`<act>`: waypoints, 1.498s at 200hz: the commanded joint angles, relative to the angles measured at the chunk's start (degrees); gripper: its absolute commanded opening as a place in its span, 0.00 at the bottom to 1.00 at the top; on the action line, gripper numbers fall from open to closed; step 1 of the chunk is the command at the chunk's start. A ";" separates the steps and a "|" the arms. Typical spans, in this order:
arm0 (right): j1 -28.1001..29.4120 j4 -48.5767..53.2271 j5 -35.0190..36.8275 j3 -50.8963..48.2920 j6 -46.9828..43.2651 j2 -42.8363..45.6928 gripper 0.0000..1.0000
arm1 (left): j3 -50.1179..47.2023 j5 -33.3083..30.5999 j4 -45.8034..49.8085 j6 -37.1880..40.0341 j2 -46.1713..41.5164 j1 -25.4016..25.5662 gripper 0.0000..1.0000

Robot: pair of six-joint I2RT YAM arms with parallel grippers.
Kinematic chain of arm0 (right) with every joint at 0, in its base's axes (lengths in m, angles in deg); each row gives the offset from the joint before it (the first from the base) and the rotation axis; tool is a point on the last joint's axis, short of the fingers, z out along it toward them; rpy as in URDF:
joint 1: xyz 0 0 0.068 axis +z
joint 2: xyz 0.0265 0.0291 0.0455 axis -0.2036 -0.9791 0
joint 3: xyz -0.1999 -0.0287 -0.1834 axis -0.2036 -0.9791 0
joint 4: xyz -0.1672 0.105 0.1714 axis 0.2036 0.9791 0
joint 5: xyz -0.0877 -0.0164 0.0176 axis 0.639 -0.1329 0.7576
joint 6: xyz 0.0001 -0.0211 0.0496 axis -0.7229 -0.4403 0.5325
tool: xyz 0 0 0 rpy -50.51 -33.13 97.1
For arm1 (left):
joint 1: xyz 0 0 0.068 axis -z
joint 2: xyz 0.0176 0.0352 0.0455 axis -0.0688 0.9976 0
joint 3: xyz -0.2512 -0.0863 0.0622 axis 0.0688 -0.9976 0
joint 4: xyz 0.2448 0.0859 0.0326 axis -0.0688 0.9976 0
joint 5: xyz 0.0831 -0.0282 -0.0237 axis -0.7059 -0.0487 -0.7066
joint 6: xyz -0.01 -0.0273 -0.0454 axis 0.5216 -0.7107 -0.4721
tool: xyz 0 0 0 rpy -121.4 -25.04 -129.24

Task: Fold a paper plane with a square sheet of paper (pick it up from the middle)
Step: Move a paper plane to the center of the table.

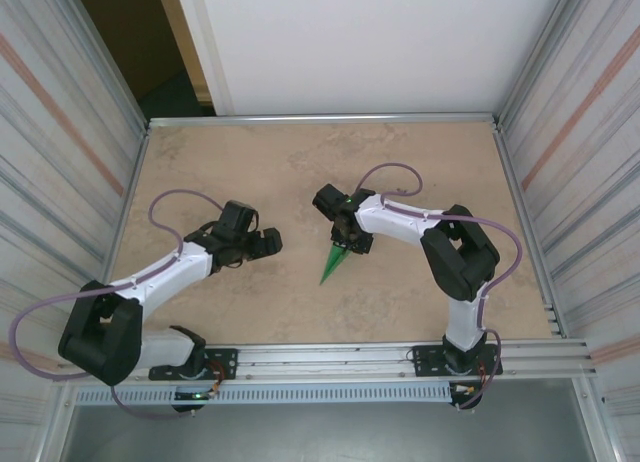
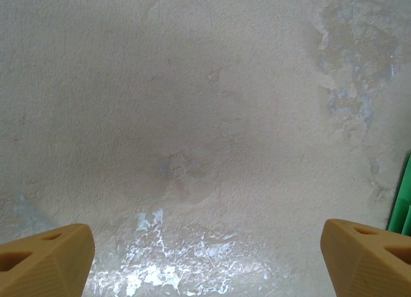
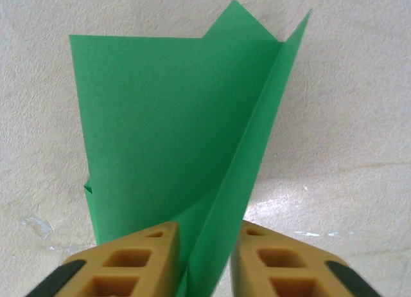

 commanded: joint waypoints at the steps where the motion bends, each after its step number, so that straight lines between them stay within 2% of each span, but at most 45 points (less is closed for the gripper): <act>1: -0.04 0.71 1.04 -1.41 0.89 2.22 0.16 | 0.47 -0.27 -0.46 0.50 0.20 -0.42 0.91; 25: -0.44 -1.34 2.06 -1.59 -2.03 5.09 0.08 | 0.33 1.28 -0.63 0.10 -0.44 -1.73 0.91; 48: -0.63 -7.64 -0.58 -1.94 -9.09 8.99 0.07 | -1.30 6.55 -2.78 -1.12 -1.99 -5.49 0.91; 73: -1.44 -18.75 -11.26 -3.57 -17.44 11.75 0.07 | -5.16 14.74 -8.49 -4.58 -4.92 -11.26 0.93; 104: -4.82 -33.89 -27.13 -8.86 -18.85 12.06 0.07 | -8.23 20.84 -13.62 -8.00 -7.53 -15.17 0.96; 148: -7.09 -44.96 -38.97 -13.42 -17.60 8.29 0.07 | -9.74 25.53 -18.33 -11.60 -5.76 -15.04 0.97; 190: -9.25 -51.80 -43.73 -18.34 -15.67 4.54 0.08 | -10.31 26.14 -22.30 -14.14 -1.76 -11.74 0.97; 225: -11.35 -55.85 -45.66 -22.11 -14.16 3.24 0.08 | -9.17 25.30 -24.59 -15.37 2.12 -7.45 0.93; 259: -12.75 -57.37 -46.12 -24.34 -13.62 2.05 0.09 | -7.34 26.56 -27.67 -15.88 7.50 -4.28 0.82; 299: -14.01 -58.12 -44.59 -26.41 -13.14 2.17 0.11 | -6.04 26.25 -28.75 -17.48 11.76 -3.18 0.75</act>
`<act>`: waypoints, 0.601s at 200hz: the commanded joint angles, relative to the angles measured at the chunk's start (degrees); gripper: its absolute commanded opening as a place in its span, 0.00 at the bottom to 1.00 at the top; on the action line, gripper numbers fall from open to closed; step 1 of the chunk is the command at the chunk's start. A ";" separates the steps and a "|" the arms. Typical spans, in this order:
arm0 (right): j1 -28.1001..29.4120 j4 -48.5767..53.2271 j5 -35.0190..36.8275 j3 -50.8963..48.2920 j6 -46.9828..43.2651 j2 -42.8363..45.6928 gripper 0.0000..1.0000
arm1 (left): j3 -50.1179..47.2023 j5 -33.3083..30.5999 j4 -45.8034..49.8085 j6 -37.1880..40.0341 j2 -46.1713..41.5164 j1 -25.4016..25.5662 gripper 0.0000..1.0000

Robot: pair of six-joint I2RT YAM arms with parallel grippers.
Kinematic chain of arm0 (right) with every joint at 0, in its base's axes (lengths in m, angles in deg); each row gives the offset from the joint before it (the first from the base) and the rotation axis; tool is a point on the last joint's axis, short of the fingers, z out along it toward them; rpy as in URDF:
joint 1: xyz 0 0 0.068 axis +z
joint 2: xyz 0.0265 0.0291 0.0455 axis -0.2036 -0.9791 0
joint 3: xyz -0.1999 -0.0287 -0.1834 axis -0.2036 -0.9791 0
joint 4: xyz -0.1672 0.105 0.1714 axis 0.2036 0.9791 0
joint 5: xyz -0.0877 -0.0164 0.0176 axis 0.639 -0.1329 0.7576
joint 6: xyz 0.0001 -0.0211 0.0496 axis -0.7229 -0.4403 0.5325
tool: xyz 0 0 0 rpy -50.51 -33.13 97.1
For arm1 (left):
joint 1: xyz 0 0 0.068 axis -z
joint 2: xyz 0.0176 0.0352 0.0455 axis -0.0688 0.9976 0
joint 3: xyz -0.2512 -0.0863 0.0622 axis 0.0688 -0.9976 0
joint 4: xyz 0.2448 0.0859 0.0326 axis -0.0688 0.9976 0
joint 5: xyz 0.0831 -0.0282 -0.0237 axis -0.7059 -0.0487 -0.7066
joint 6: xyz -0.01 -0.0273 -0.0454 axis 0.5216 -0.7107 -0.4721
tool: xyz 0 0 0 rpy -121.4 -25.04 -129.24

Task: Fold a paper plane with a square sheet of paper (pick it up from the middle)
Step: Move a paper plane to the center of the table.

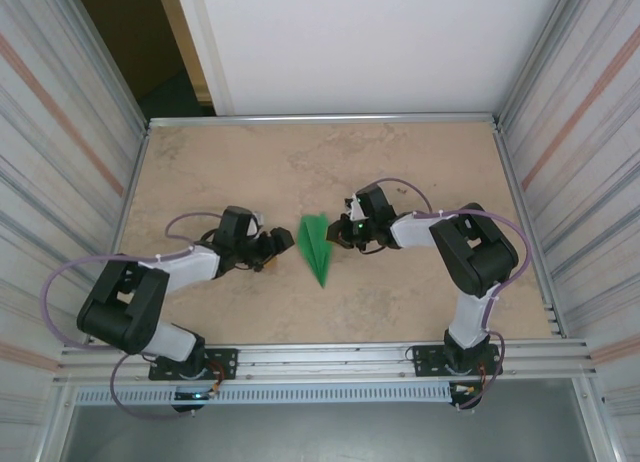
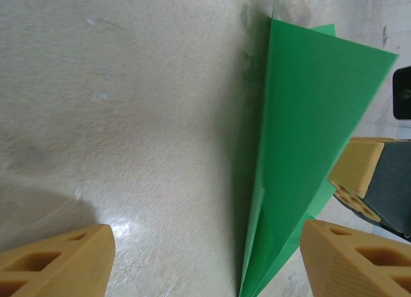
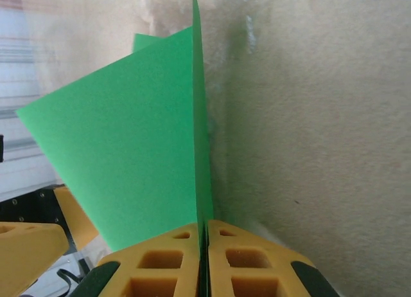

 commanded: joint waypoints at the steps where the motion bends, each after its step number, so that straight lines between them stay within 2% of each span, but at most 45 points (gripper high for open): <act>1: -0.87 -1.81 -0.43 -1.06 1.05 -0.68 0.11 | 1.50 0.68 -2.70 -1.45 1.53 0.25 0.74; 58: -1.16 -1.98 -0.93 -1.28 0.81 -0.89 0.12 | 5.41 4.87 -6.01 -0.37 7.12 1.68 0.72; 88: -1.16 -1.66 -0.92 -1.20 0.68 -0.83 0.12 | 8.31 5.39 -4.72 0.31 10.52 2.59 0.58; 120: -1.16 -1.45 -0.89 -1.19 0.57 -0.93 0.11 | 10.08 6.05 -4.63 0.67 13.13 2.77 0.37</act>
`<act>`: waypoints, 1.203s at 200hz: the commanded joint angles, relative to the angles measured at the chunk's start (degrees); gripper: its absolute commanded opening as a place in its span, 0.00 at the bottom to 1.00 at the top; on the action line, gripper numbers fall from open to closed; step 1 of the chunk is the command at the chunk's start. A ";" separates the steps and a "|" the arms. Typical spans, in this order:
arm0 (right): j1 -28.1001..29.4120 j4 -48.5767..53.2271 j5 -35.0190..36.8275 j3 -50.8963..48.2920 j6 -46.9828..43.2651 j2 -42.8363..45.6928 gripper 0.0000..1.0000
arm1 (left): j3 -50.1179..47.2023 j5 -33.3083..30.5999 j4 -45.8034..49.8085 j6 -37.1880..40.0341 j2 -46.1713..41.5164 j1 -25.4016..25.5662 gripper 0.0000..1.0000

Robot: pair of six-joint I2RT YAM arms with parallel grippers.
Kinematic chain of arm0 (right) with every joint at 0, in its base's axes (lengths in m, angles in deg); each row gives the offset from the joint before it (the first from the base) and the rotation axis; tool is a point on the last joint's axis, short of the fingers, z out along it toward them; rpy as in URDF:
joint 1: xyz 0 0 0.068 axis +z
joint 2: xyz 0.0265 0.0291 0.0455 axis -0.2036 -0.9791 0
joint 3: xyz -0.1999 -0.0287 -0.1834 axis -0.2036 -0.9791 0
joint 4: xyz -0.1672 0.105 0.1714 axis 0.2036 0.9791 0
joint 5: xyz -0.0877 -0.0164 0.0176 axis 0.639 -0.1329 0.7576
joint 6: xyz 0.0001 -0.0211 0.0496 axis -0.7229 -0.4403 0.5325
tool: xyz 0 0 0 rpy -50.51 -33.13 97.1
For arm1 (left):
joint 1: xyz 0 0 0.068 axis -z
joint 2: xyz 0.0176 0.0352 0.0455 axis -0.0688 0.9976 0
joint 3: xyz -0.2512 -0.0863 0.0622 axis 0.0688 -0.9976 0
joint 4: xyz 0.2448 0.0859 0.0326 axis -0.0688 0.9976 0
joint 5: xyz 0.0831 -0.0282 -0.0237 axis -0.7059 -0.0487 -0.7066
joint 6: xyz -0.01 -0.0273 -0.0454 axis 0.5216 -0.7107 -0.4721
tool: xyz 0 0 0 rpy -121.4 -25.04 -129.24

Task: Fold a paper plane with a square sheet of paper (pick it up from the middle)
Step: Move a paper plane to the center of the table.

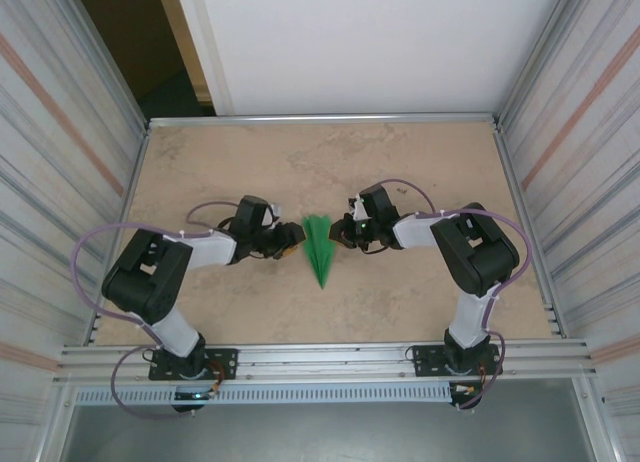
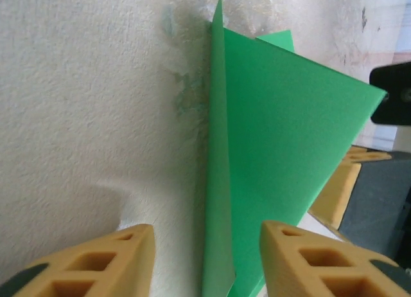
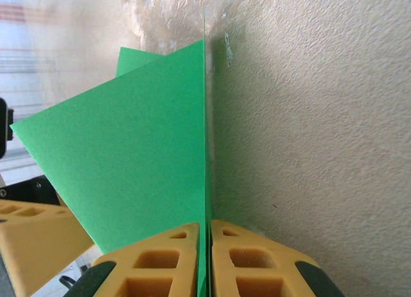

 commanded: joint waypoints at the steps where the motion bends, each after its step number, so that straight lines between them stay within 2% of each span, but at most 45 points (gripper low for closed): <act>1: -0.18 -0.15 -0.88 -0.50 0.02 -0.95 0.11 | 2.20 1.79 0.18 1.03 1.85 0.28 0.36; 61: -0.74 0.08 -0.13 -1.27 -0.48 0.61 0.03 | 4.38 2.07 2.22 3.02 2.99 -0.22 0.00; 127: -2.66 1.69 0.52 -2.62 -2.17 4.63 0.01 | 0.60 0.75 3.26 5.49 -4.52 -2.62 0.00; 188: -2.91 1.53 0.79 -2.65 -2.50 1.47 0.04 | -1.30 1.51 -0.32 5.55 -1.10 -2.62 0.00; 222: -2.90 2.82 0.65 -2.22 -3.03 1.83 0.16 | -0.95 2.34 -1.94 5.23 0.75 -2.62 0.00; 240: -2.86 5.65 1.80 -1.73 -4.27 3.96 0.29 | -1.10 2.66 -2.56 5.21 0.53 -2.62 0.00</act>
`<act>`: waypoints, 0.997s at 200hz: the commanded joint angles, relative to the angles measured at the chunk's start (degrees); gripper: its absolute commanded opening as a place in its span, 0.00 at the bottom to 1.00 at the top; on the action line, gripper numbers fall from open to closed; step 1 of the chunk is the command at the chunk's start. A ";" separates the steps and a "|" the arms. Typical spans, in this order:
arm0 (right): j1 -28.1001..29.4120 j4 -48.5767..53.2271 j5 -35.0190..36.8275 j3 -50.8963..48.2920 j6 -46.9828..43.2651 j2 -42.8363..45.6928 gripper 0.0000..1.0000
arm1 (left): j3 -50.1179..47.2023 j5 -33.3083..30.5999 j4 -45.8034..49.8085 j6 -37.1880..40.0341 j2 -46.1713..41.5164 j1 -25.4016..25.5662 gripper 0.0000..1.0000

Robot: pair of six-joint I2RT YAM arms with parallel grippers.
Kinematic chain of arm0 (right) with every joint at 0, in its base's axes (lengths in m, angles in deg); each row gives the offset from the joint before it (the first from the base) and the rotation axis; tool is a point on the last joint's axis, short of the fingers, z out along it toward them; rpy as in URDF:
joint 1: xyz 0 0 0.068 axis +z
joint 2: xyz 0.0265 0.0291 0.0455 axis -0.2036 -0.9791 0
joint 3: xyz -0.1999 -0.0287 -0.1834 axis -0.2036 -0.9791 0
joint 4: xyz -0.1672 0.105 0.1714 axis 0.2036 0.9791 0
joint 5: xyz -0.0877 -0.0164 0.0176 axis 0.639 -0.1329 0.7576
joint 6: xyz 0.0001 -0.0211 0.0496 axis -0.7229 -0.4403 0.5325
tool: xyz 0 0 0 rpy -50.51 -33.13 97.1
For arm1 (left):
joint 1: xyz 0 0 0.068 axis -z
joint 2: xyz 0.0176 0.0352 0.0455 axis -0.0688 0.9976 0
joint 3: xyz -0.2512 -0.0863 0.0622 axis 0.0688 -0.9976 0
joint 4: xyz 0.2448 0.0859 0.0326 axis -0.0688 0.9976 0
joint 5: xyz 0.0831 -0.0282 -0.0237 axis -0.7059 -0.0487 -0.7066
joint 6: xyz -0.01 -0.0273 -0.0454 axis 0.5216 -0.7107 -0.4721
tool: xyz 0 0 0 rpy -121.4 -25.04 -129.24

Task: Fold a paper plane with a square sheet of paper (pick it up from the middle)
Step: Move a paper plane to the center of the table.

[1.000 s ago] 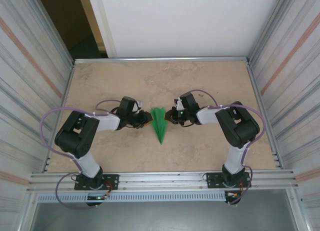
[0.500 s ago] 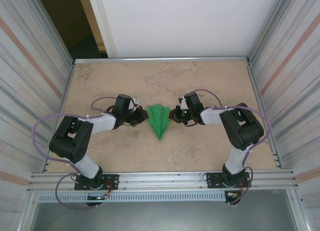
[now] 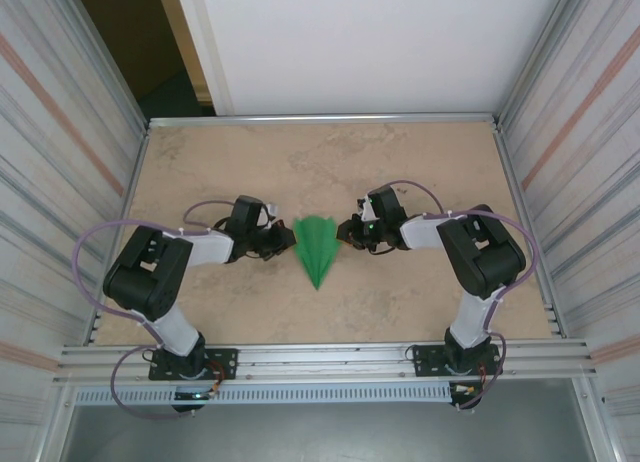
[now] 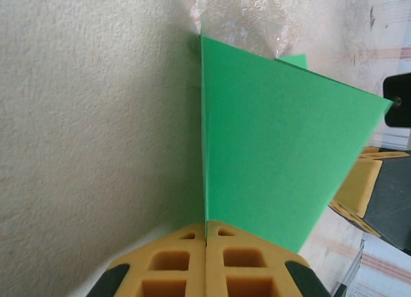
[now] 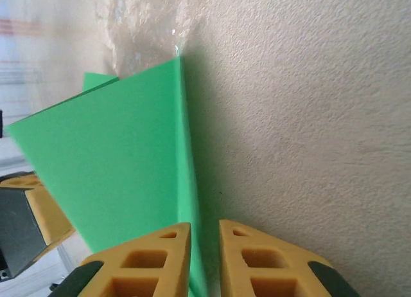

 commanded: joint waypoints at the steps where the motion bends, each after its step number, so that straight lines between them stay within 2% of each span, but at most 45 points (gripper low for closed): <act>1: -0.06 4.10 1.20 0.54 -2.27 2.21 0.30 | -0.26 1.46 -2.17 0.77 -0.08 -0.21 0.00; 26: 0.06 8.78 5.02 0.24 -4.02 7.16 0.47 | -0.36 1.34 -2.19 1.03 -0.34 -0.21 0.00; 45: 1.92 14.95 10.63 0.65 -5.78 11.48 0.53 | -0.40 1.07 -2.28 0.86 -0.29 -0.08 0.00; 67: 7.17 23.18 18.82 2.10 -6.29 15.11 0.57 | -0.22 0.70 -2.57 0.57 0.34 0.13 0.00; 87: 12.19 25.68 20.63 2.93 -5.47 15.75 0.57 | -0.41 0.31 -3.38 0.10 0.72 0.32 0.00; 118: 17.01 28.23 21.27 6.45 -5.02 11.75 0.57 | -0.43 0.30 -3.81 -0.06 1.57 0.40 0.00; 176: 18.53 30.90 19.96 13.05 -7.28 5.30 0.50 | -0.58 0.92 -4.81 -0.50 2.32 0.49 0.00; 199: 18.61 31.86 19.58 14.30 -6.91 3.39 0.50 | -0.53 1.26 -5.12 -0.68 2.56 0.49 0.00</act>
